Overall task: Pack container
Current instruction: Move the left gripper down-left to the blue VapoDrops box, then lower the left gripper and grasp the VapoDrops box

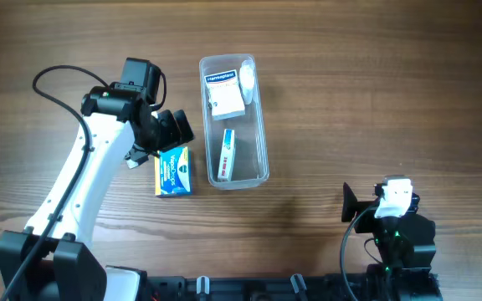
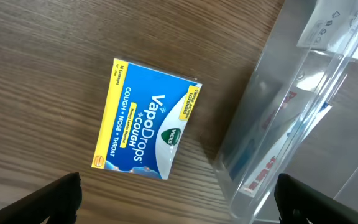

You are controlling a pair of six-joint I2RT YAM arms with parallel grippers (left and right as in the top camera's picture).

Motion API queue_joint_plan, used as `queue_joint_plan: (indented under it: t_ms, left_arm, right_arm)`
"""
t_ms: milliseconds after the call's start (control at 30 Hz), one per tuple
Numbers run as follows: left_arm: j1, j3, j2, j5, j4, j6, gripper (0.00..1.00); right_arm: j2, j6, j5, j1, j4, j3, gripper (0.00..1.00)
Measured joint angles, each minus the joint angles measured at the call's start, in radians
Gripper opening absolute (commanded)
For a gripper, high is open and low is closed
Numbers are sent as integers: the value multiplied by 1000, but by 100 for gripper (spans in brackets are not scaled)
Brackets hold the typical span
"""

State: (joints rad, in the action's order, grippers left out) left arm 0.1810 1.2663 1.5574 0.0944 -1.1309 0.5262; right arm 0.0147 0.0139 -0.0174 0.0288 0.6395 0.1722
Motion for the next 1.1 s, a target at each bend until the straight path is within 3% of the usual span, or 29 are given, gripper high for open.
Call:
queue_joint_plan:
  t_ms: [267, 633, 1100]
  left_arm:
    - [-15, -81, 0, 0, 66, -39, 100]
    - [-52, -154, 2, 0, 87, -231, 100]
    - [-36, -191, 97, 8, 146, -315, 100]
  right_arm:
    - [0, 0, 0, 0, 0, 0, 100]
    - [0, 0, 0, 0, 0, 0, 100]
    - [0, 0, 0, 0, 0, 0, 100]
